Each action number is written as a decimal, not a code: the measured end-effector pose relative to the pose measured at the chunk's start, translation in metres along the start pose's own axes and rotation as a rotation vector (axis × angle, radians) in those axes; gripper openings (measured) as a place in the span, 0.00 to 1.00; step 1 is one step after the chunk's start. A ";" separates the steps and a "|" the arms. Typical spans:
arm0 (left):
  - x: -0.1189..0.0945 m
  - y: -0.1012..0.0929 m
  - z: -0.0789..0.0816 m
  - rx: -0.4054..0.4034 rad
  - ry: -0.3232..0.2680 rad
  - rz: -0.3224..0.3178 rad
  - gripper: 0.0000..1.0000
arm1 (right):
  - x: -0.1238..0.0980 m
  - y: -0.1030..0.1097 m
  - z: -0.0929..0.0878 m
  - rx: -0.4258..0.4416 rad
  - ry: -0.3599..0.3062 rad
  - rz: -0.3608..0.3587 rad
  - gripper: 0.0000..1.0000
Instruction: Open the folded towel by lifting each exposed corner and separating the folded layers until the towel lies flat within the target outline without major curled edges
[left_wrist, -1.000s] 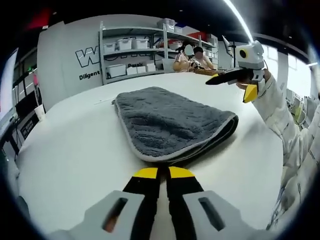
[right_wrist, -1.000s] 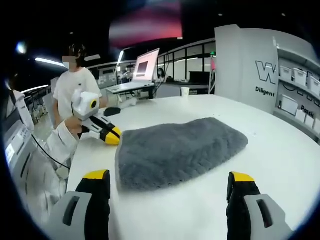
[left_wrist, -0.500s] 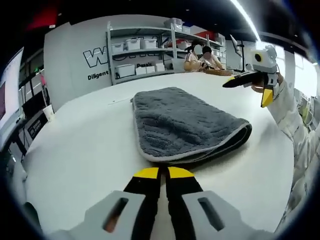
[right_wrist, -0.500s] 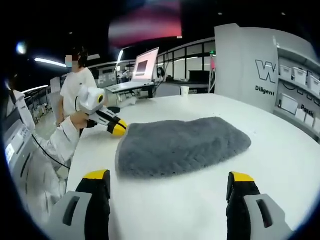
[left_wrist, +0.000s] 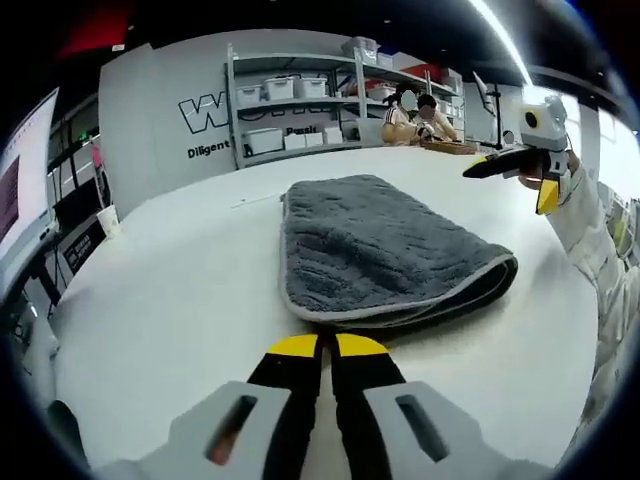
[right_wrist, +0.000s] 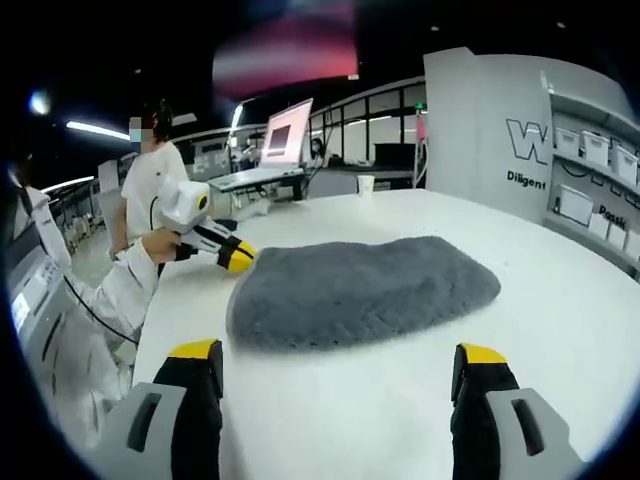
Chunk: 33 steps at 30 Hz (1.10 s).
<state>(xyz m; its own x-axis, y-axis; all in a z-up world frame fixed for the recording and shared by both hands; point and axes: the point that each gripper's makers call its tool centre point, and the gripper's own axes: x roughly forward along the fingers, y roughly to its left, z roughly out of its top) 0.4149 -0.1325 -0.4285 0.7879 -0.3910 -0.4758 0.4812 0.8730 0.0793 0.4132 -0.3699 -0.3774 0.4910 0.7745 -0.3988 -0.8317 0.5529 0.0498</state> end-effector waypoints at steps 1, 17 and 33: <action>0.000 0.000 0.000 0.001 -0.001 0.000 0.03 | 0.000 -0.001 0.000 0.004 -0.005 -0.004 0.93; -0.001 0.000 0.002 0.011 -0.008 -0.036 0.03 | 0.000 -0.048 0.036 0.074 -0.137 -0.151 0.86; -0.001 0.000 0.002 0.016 -0.015 -0.060 0.03 | 0.026 -0.122 0.047 0.220 -0.134 -0.258 0.37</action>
<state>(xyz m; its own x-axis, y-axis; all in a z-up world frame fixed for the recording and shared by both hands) 0.4151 -0.1325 -0.4265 0.7631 -0.4469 -0.4669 0.5335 0.8433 0.0648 0.5395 -0.4030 -0.3512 0.7193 0.6262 -0.3008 -0.6076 0.7770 0.1646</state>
